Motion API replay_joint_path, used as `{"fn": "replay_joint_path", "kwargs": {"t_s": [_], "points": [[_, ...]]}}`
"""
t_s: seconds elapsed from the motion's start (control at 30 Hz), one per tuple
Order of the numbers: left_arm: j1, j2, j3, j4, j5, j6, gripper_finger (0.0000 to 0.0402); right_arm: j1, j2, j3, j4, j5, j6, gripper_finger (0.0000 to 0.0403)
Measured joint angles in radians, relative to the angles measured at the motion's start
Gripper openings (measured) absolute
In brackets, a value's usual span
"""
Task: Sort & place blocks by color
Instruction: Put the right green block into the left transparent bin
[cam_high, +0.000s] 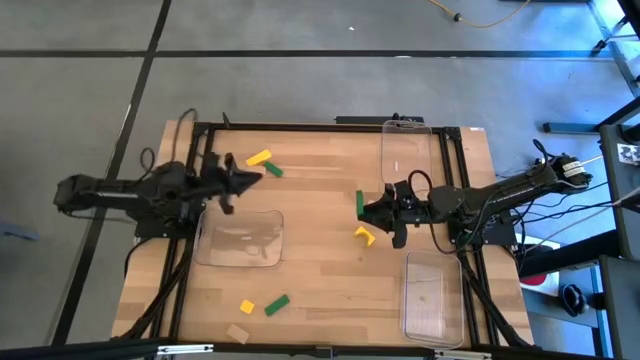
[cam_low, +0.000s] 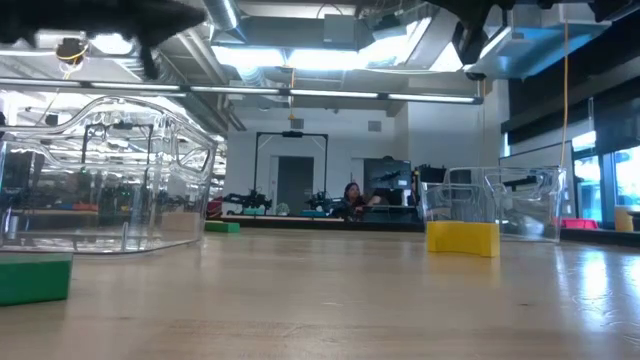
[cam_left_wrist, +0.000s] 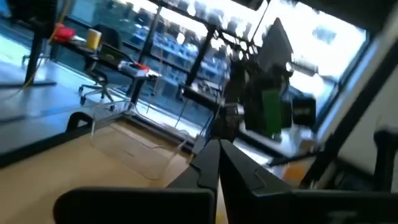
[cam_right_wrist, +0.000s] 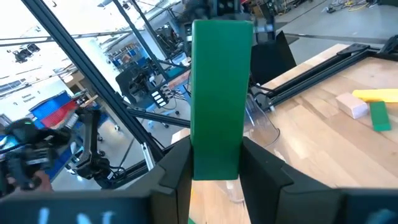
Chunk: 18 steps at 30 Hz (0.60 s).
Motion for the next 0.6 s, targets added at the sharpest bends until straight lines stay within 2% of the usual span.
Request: {"fn": "replay_joint_path", "kwargs": {"t_s": [0.17, 0.27, 0.4, 0.6], "points": [[-0.038, 0.221, 0.206, -0.160, 0.007, 0.224, 0.0043, 0.000, 0.000, 0.000, 0.000, 0.000, -0.002, 0.0103], [-0.048, 0.317, 0.289, -0.163, 0.005, 0.320, 0.0070, 0.000, 0.000, 0.000, 0.000, 0.000, -0.025, 0.0103], [-0.049, 0.403, 0.374, -0.148, 0.011, 0.337, 0.0088, 0.000, 0.000, 0.000, -0.017, 0.000, -0.031, 0.0103], [-0.048, 0.479, 0.472, -0.135, -0.002, 0.313, 0.0086, 0.000, 0.005, 0.010, -0.047, 0.000, -0.081, 0.0103]]}}
